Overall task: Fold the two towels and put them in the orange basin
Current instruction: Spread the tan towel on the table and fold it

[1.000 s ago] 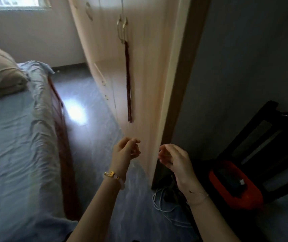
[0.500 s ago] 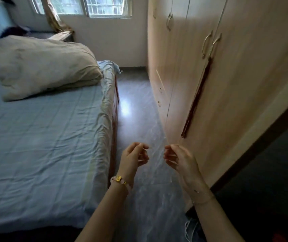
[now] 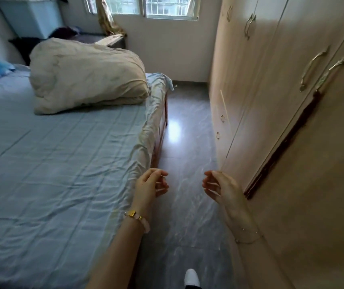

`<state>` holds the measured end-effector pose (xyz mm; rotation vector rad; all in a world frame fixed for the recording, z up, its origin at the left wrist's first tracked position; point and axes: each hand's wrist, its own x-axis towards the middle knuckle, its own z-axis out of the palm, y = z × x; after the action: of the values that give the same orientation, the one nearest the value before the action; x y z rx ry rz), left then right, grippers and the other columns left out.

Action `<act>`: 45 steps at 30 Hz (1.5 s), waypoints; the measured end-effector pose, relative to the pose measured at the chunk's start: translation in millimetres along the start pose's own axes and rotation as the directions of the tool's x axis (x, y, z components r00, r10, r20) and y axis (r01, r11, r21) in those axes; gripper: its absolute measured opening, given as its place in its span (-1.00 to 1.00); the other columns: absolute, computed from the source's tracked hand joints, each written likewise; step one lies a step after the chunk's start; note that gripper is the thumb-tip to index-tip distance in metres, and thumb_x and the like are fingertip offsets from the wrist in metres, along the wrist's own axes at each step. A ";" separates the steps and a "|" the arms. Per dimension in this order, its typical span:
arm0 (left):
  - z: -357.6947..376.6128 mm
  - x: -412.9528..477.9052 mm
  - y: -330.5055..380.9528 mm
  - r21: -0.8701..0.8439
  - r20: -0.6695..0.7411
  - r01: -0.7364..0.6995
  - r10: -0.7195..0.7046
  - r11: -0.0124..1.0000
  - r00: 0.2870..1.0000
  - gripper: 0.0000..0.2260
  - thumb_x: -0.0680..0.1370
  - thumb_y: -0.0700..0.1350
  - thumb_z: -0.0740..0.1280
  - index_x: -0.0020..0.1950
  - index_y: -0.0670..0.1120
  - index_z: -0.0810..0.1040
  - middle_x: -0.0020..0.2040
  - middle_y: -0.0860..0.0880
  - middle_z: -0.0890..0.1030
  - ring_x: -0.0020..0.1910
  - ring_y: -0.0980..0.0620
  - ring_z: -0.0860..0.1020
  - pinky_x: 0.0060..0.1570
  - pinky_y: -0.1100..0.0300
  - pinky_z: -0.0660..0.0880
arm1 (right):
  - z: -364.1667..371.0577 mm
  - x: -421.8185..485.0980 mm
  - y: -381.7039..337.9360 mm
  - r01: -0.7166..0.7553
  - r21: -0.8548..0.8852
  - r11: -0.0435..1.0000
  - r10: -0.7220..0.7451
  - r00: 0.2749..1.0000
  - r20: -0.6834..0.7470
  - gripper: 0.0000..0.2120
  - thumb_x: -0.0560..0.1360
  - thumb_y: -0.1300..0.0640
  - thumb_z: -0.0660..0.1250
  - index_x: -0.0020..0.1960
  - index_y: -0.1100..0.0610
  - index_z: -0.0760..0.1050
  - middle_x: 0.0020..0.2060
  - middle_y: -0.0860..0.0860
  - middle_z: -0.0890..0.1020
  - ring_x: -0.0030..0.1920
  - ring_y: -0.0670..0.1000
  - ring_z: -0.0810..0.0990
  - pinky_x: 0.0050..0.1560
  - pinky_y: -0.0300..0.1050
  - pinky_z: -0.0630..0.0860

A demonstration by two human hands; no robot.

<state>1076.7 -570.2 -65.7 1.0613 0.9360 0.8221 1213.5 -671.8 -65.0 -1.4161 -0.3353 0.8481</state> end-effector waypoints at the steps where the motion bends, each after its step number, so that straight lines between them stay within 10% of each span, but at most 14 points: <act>1: 9.8 13.5 2.6 -0.001 -0.003 0.002 -0.002 1.000 1.000 -0.76 0.57 -0.26 0.19 -0.28 -0.12 0.51 -0.42 -0.01 0.48 -0.53 0.19 0.48 -0.49 0.38 0.43 | -0.9 16.7 -6.2 -0.009 -0.002 1.000 0.009 1.000 -0.007 -0.75 0.60 0.15 0.17 -0.15 0.14 0.58 -0.33 -0.01 0.63 -0.20 0.01 0.60 -0.14 -0.16 0.51; 45: 234.6 698.6 130.9 0.041 0.075 0.042 -0.045 0.998 0.996 -0.76 0.57 -0.25 0.17 -0.26 -0.13 0.52 -0.48 0.04 0.50 -0.50 0.19 0.49 -0.49 0.38 0.44 | 114.1 695.9 -207.9 0.012 -0.007 1.000 -0.012 0.995 -0.102 -0.79 0.59 0.18 0.18 -0.11 0.16 0.57 -0.28 0.04 0.61 -0.21 -0.01 0.61 -0.08 -0.17 0.55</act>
<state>1545.4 13.2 -49.3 1.0954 0.9115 0.7258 1671.2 -97.1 -39.2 -1.4567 -0.2687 0.7623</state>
